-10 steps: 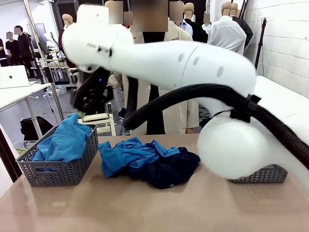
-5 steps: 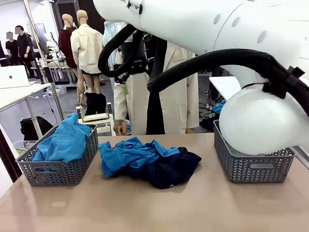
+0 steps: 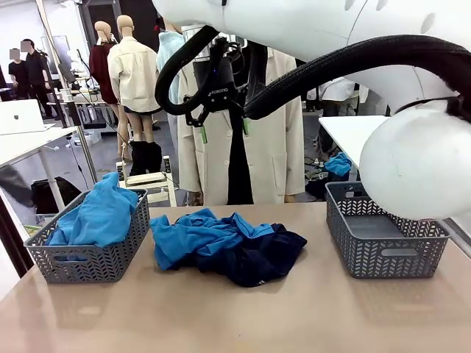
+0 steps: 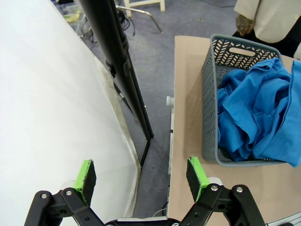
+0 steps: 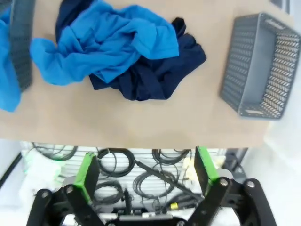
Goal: Sort the tops and bottoms.
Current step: Lift clothes from the center of the table with your left hand.
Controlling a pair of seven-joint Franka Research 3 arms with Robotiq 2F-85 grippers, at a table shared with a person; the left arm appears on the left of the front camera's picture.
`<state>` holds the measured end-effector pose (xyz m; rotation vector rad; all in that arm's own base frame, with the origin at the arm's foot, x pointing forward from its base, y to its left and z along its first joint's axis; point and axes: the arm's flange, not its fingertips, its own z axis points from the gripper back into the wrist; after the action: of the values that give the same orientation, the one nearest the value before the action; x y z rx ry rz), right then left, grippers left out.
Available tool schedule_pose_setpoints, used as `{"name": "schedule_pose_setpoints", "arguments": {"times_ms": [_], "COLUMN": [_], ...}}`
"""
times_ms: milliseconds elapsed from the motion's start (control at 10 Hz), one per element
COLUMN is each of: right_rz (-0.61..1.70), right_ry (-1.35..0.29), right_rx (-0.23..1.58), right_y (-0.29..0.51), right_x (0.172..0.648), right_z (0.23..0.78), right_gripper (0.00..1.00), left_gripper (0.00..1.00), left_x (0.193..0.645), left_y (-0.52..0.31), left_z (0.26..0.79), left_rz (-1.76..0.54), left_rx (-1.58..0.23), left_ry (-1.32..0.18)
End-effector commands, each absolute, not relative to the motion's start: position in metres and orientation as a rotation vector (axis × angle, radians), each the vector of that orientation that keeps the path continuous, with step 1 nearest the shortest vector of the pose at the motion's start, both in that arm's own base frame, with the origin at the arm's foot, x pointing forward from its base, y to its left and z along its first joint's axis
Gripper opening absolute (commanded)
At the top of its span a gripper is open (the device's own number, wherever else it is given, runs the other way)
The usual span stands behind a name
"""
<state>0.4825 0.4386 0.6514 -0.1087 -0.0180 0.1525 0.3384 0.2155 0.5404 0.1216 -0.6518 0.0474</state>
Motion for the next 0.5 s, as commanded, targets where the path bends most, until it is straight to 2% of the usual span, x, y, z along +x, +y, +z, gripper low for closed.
{"name": "schedule_pose_setpoints", "arguments": {"times_ms": [0, 100, 200, 400], "right_rz": [0.18, 0.153, 0.21, 0.235], "right_ry": [-0.022, -0.018, -0.052, -0.043], "right_rx": [-0.105, -0.109, -0.19, -0.214], "right_y": [0.443, 0.439, 0.392, 0.279], "right_x": [0.487, 0.482, 0.484, 0.463], "right_z": [0.652, 0.651, 0.651, 0.63], "right_gripper": [1.0, 1.0, 1.0, 1.0], "left_gripper": [1.0, 1.0, 1.0, 1.0], "left_x": [0.338, 0.338, 0.338, 0.338], "left_y": [0.217, 0.217, 0.217, 0.217], "left_z": [0.541, 0.541, 0.541, 0.541], "left_rz": [0.033, 0.033, 0.033, 0.033], "left_rx": [0.135, 0.135, 0.135, 0.135], "left_ry": [-0.643, -0.643, -0.643, -0.643]}}
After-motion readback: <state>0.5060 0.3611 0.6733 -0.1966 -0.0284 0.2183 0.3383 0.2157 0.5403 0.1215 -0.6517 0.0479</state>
